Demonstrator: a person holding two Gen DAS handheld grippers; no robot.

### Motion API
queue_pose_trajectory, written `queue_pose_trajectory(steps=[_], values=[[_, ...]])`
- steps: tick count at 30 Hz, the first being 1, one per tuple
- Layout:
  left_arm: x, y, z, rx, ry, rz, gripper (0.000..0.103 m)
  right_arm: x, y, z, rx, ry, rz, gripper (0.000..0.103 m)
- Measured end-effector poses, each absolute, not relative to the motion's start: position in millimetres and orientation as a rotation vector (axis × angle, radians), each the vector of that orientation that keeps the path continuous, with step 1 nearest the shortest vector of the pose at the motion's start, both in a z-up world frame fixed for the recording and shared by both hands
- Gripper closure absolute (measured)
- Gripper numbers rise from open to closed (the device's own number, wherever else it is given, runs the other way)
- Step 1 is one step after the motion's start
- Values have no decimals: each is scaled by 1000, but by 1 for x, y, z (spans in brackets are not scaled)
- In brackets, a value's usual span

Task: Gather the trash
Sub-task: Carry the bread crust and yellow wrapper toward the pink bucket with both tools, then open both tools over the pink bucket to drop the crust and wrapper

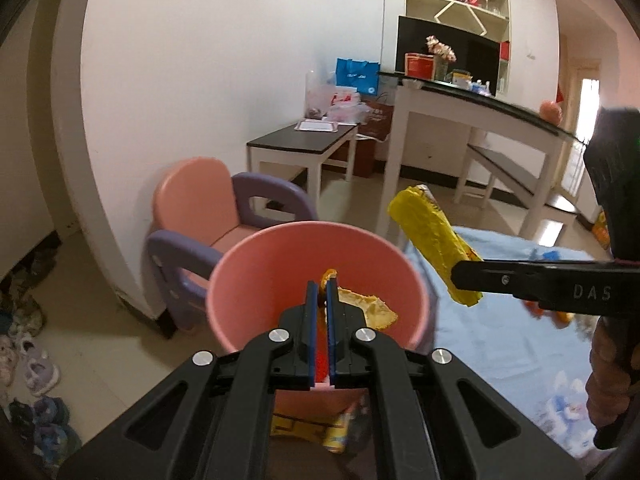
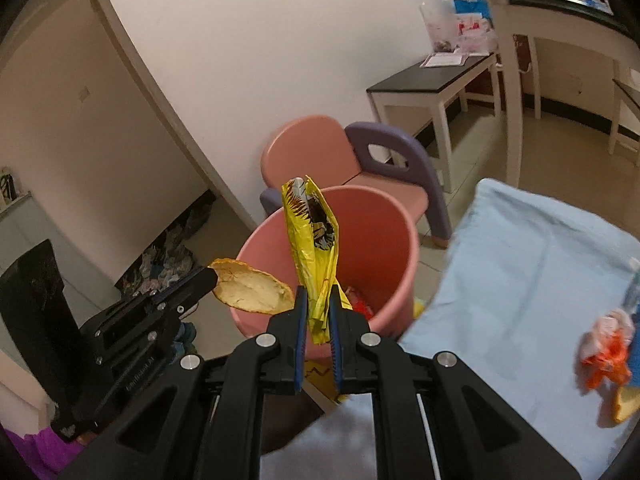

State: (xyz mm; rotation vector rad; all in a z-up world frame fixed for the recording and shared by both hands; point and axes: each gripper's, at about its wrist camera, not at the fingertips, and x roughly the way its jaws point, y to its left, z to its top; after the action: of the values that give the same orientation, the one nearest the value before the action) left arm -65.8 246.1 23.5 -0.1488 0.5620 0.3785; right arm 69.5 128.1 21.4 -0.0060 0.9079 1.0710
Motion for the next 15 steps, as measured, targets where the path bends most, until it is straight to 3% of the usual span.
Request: queue_pose_trajectory(steps=[15], values=[[-59,269,-2,-194,623,400,99,72,172,-21,-45,1016,1034,92]])
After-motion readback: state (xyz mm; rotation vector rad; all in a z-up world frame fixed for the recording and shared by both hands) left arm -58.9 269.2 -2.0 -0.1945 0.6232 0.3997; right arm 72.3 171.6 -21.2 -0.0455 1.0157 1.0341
